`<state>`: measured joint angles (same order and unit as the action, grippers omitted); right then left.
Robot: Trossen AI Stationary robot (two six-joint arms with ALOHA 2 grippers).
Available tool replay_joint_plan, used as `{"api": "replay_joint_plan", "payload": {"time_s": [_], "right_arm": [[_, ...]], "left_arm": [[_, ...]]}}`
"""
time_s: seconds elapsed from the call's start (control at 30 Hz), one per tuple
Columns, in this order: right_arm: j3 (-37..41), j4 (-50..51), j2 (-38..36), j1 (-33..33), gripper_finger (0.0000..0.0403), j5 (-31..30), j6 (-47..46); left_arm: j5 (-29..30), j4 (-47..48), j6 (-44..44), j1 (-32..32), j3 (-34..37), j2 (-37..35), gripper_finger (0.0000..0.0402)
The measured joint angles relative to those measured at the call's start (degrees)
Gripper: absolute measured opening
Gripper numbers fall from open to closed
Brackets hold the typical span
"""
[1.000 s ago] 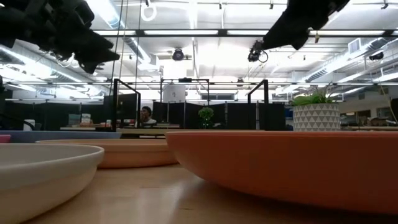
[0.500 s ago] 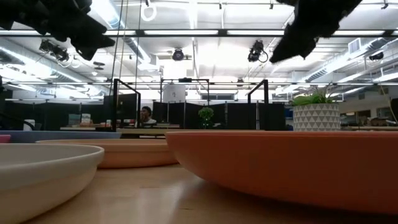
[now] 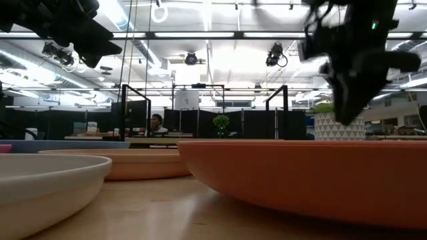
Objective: Place and stack plates onto a shelf
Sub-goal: Put the dark blue plate on the shelf
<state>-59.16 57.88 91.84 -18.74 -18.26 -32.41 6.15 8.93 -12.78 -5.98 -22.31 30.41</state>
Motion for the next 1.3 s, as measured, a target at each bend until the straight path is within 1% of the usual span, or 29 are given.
{"api": "replay_joint_plan", "payload": {"time_s": [0.1, 0.2, 0.37, 0.5, 0.83, 1.07, 1.3], "right_arm": [[0.3, 3.1, 1.6, 1.6, 0.0144, 2.2, -4.4], [1.4, 3.3, 1.9, 2.5, 0.014, 4.3, -5.0], [4.8, 0.2, -1.1, 4.6, 0.0134, 7.5, -5.9], [7.3, -0.8, -3.6, 6.0, 0.0128, 8.4, -7.0], [10.2, -2.8, -3.9, 9.3, 0.0121, 11.3, -6.1], [12.6, -6.5, -3.9, 11.2, 0.008, 14.4, -5.0], [12.8, -6.3, -3.9, 11.4, 0.0019, 14.8, -4.7]], "left_arm": [[0.3, 0.0, 0.4, 0.0, 0.0, 0.0, 0.0185], [0.7, 0.0, 0.6, 0.0, 0.0, 0.0, 0.0185], [0.7, 0.1, 0.6, 0.0, 0.0, 0.0, 0.0185], [0.7, 0.6, 0.6, 0.0, 0.0, 0.0, 0.0185], [0.7, 0.9, 0.6, 0.0, 0.0, 0.0, 0.0185], [0.7, 1.6, 0.6, 0.0, 0.0, 0.0, 0.0185], [0.7, 1.8, 0.5, 0.0, 0.0, 0.0, 0.0185]]}}
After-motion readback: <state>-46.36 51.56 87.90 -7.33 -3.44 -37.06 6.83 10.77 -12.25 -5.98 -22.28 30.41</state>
